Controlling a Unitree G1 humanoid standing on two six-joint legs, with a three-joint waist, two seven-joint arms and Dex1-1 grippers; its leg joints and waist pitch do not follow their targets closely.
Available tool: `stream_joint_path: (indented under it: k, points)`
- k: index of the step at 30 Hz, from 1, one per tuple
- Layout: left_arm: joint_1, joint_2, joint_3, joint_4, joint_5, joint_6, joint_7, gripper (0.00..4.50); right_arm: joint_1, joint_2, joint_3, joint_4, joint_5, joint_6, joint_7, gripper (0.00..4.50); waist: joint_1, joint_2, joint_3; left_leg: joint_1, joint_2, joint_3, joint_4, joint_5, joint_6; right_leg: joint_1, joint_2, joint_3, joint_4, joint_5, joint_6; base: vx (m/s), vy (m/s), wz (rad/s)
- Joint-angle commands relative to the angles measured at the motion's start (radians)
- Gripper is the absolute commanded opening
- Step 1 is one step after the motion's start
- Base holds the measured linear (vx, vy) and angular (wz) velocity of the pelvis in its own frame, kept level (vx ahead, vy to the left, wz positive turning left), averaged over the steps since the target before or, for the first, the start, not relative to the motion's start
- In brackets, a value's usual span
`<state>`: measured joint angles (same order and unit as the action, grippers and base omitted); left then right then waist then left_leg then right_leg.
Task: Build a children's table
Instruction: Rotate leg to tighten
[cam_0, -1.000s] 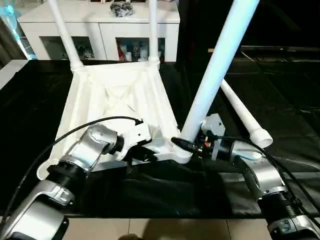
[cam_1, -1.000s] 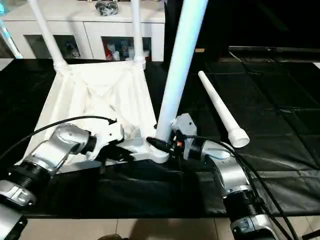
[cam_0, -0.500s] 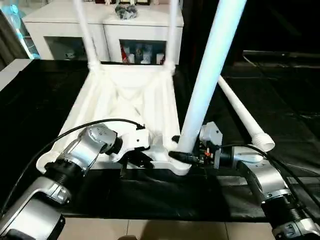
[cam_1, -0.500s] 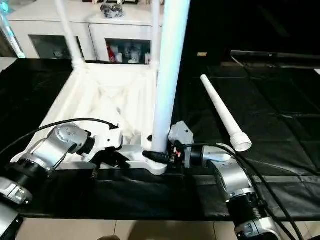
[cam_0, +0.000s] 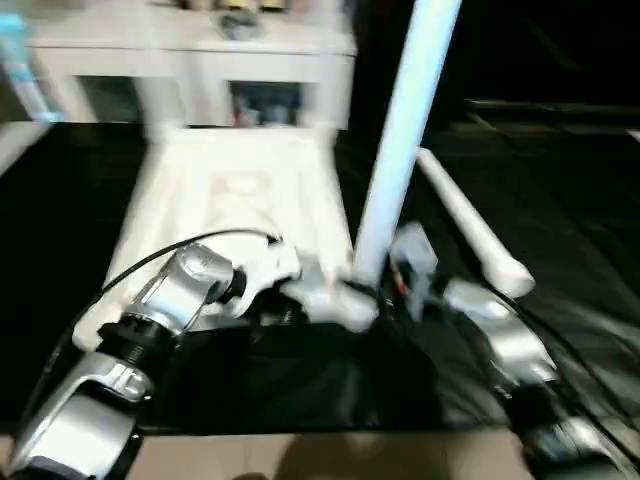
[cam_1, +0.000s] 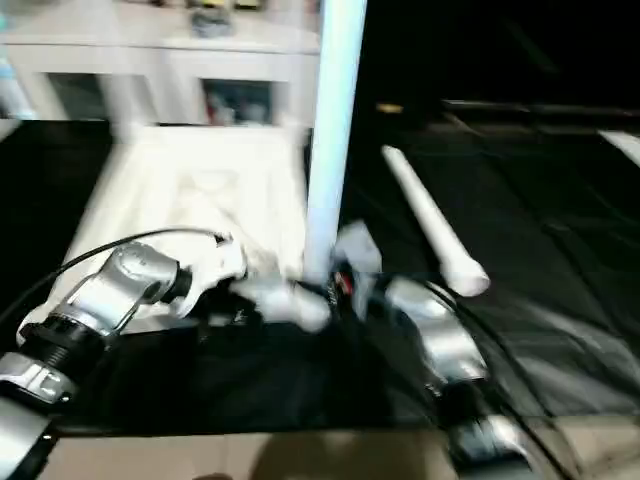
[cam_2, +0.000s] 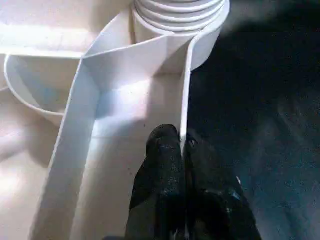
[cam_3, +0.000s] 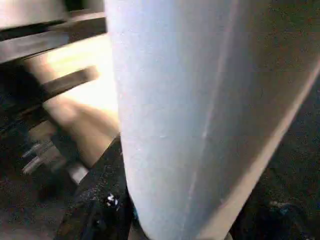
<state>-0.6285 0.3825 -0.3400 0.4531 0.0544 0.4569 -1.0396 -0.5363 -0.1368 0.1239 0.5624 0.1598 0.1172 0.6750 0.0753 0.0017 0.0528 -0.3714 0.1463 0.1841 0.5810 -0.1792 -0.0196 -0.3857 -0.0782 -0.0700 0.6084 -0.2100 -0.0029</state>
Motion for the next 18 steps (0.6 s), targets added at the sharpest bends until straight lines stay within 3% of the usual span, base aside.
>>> stream_joint_path:
  k: [1,2,3,5,6,7,8,10,13,18]
  points:
    - [0.01,-0.036,0.079,-0.2,-0.05,0.12,0.069,0.0,-0.021,0.033,-0.004,0.173,-0.03,0.071,-0.149,1.93,-0.008,0.006,-0.052,-0.006,0.096,-0.07,-0.106,-0.398,-0.095,0.037,-0.107,0.055,-0.078,-0.352,-0.188,-0.011,0.025,-0.28]
    - [0.031,-0.053,0.085,-0.252,-0.053,0.163,0.082,0.0,-0.046,0.047,-0.02,0.214,-0.026,0.073,-0.196,1.93,-0.02,0.008,-0.048,-0.008,0.092,-0.066,-0.104,-0.395,-0.086,0.034,-0.104,0.054,-0.082,-0.346,-0.194,0.0,0.015,-0.25]
    - [0.034,-0.056,0.085,-0.259,-0.052,0.169,0.085,0.0,-0.05,0.05,-0.023,0.22,-0.025,0.073,-0.203,1.93,-0.024,0.007,-0.051,-0.006,0.092,-0.065,-0.099,-0.39,-0.084,0.035,-0.107,0.056,-0.081,-0.342,-0.198,0.0,0.015,-0.25]
    - [0.063,-0.091,0.078,-0.325,-0.043,0.226,0.123,0.0,-0.096,0.077,-0.066,0.29,-0.013,0.071,-0.284,1.93,-0.033,-0.01,-0.053,-0.011,0.088,-0.058,-0.092,-0.335,-0.053,0.04,-0.107,0.059,-0.085,-0.302,-0.212,0.009,0.0,-0.09]
    - [0.068,-0.105,0.07,-0.336,-0.038,0.238,0.138,0.0,-0.109,0.084,-0.077,0.311,-0.014,0.071,-0.306,1.93,-0.032,-0.005,-0.056,-0.011,0.087,-0.055,-0.086,-0.294,-0.034,0.041,-0.106,0.059,-0.084,-0.279,-0.214,0.0,0.0,0.0]
    - [0.068,-0.124,0.063,-0.327,-0.031,0.24,0.163,0.0,-0.122,0.088,-0.076,0.331,-0.022,0.076,-0.315,1.93,-0.031,-0.012,-0.058,-0.008,0.085,-0.048,-0.08,-0.245,-0.011,0.039,-0.102,0.06,-0.083,-0.22,-0.225,0.0,0.0,0.0]
    - [0.068,-0.125,0.063,-0.326,-0.031,0.239,0.163,0.0,-0.123,0.089,-0.075,0.332,-0.022,0.076,-0.316,1.93,-0.029,-0.011,-0.056,-0.003,0.083,-0.043,-0.076,-0.228,0.008,0.034,-0.098,0.06,-0.085,-0.193,-0.239,0.0,0.0,0.0]
    - [0.067,-0.131,0.055,-0.327,-0.027,0.254,0.188,0.0,-0.136,0.094,-0.068,0.352,-0.04,0.077,-0.313,1.93,-0.025,-0.018,-0.059,-0.002,0.085,-0.04,-0.072,-0.194,0.024,0.038,-0.096,0.058,-0.079,-0.151,-0.253,0.0,0.0,0.0]
    - [0.059,-0.128,0.043,-0.323,-0.009,0.261,0.207,0.0,-0.14,0.092,-0.024,0.364,-0.083,0.075,-0.295,1.93,-0.022,-0.012,-0.057,0.003,0.088,-0.037,-0.072,-0.184,0.028,0.037,-0.091,0.056,-0.075,-0.123,-0.266,0.0,0.0,0.0]
    - [0.056,-0.13,0.045,-0.332,-0.002,0.284,0.231,0.0,-0.148,0.097,-0.03,0.386,-0.064,0.082,-0.281,1.93,-0.024,-0.009,-0.052,0.012,0.091,-0.041,-0.078,-0.273,-0.007,0.033,-0.091,0.058,-0.085,-0.245,-0.243,0.0,0.0,0.0]
